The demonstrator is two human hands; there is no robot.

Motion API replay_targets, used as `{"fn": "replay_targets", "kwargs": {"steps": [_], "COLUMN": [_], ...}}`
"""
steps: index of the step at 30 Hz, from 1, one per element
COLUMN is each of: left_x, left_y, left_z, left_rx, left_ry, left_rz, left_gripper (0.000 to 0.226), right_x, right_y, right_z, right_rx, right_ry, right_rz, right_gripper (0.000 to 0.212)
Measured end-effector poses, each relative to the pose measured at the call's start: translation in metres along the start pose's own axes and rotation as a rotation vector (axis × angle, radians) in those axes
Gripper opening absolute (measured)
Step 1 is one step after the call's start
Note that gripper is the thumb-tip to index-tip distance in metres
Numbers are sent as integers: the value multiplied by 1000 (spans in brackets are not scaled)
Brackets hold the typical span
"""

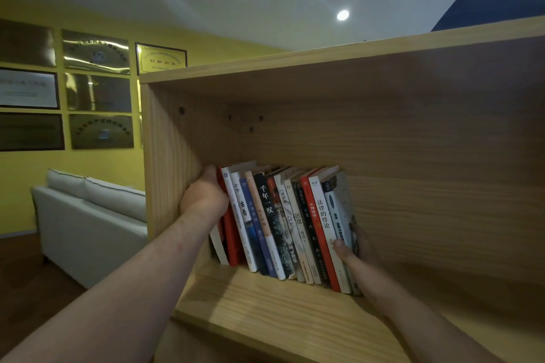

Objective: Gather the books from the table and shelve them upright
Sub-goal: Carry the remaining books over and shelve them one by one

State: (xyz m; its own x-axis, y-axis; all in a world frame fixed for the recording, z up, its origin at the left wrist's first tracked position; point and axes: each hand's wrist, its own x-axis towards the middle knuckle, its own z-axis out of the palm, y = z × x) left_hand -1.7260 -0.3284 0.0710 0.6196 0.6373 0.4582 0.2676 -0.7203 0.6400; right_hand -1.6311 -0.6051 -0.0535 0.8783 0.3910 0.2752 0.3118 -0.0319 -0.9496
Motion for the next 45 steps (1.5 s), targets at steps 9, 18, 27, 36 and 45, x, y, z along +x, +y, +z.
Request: {"fn": "replay_targets", "kwargs": {"steps": [9,18,27,36,45], "left_x": [-19,-25,-56,-72,-66], "left_y": [-6,2,-30,-19,-21], "left_z": [2,-25,-38,-24,-30], "left_rx": [195,241,209,86,96], "left_ry": [225,280,472,406,344], "left_rz": [192,184,274,176,139], "left_gripper": [24,20,20,55,18], "right_x": [-5,-4,-6,-8,4], "right_y": [-7,-7,-7,-12,-14], "right_z": [2,0,0,2,25], "right_rx": [-31,-37,-125,-276,-294], "right_ry": [11,6,59,133,104], "right_rz": [-9,0,22,60,44], "right_gripper": [53,67,87,74,61]}}
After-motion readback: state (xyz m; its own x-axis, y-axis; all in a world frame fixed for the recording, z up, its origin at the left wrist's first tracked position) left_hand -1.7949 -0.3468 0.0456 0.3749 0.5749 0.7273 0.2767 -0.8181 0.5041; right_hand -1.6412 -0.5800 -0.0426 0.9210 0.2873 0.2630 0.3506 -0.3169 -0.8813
